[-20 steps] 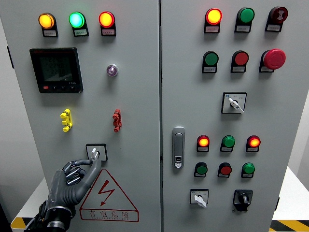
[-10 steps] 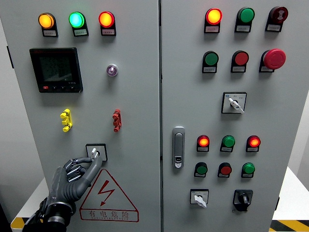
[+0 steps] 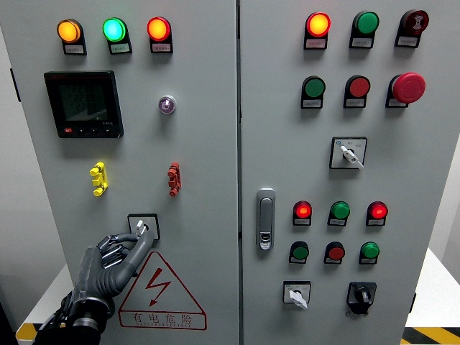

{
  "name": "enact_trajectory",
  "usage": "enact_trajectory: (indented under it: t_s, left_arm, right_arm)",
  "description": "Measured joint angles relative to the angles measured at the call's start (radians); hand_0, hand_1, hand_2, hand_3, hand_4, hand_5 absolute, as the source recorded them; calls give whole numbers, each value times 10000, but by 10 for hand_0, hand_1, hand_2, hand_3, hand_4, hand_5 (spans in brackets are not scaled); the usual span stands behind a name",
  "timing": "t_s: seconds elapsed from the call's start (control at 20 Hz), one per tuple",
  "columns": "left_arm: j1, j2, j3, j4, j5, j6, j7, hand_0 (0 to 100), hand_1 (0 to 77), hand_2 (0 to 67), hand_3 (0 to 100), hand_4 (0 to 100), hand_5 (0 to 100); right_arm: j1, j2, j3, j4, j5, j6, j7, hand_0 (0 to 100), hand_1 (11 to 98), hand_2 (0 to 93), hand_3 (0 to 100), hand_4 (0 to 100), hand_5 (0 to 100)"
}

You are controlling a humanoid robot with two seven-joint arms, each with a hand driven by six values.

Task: Turn on light switch 1
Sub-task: 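Close the left hand fingers around the rotary switch knob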

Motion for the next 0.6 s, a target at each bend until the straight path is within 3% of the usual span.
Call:
enact_trajectory:
  t_s: [0.6]
  left_arm:
    - [-67, 9, -2, 0, 58, 20, 286, 0, 610, 524, 904, 1000, 728]
  right_arm:
    - [-3, 0, 0, 0, 0, 0, 0, 0, 225, 0, 109, 230, 146]
